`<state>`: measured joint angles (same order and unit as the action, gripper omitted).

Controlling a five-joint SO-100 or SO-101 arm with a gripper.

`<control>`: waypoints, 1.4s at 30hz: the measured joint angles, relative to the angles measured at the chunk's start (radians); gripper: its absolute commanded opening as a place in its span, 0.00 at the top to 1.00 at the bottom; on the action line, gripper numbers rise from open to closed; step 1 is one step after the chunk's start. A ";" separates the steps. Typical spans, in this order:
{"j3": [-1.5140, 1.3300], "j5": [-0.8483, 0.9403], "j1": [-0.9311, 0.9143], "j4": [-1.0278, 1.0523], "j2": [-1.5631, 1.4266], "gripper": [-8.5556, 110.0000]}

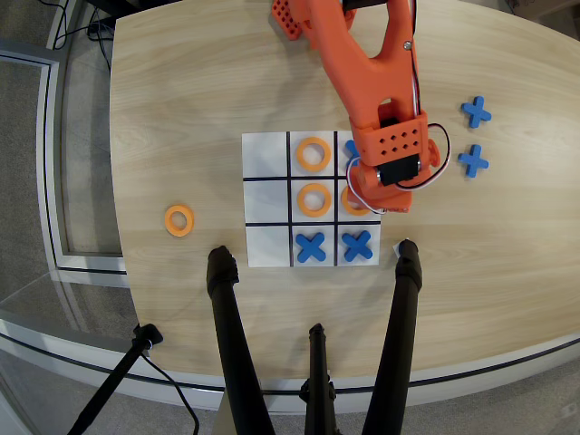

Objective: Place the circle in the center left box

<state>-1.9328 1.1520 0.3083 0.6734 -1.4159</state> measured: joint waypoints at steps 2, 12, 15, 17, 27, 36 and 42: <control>0.002 0.000 0.000 0.020 -0.018 0.85; 0.035 0.032 -0.020 0.316 -0.374 0.83; -0.078 0.058 -0.035 0.359 -0.572 0.83; -0.201 0.091 -0.041 0.376 -0.742 0.83; -0.712 0.192 -0.081 0.451 -1.414 0.83; -1.085 0.268 -0.161 0.453 -1.810 0.83; -1.198 0.296 -0.198 0.453 -1.934 0.83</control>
<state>-3.1309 1.4481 0.1104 1.1259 -3.3502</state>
